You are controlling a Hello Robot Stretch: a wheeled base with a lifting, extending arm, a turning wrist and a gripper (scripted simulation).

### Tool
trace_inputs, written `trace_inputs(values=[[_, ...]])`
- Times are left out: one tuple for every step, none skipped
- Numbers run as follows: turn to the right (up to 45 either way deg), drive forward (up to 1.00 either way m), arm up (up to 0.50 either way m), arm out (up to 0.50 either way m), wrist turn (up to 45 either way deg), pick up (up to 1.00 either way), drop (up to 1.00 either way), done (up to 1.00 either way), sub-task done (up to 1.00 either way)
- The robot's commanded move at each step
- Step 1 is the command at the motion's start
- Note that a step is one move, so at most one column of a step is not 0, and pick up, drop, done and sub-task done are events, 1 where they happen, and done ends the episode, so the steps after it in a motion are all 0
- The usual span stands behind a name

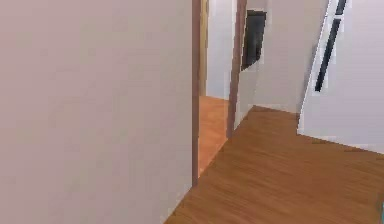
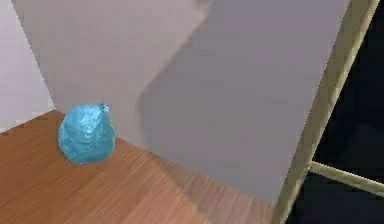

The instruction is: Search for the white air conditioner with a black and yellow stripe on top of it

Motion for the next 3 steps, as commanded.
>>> trace_inputs(values=[[-45.0, 0.0, 0.0, 0.0, 0.0, 0.0, 0.0, 0.0, 0.0], [-45.0, 0.0, 0.0, 0.0, 0.0, 0.0, 0.0, 0.0, 0.0], [-45.0, 0.0, 0.0, 0.0, 0.0, 0.0, 0.0, 0.0, 0.0]])
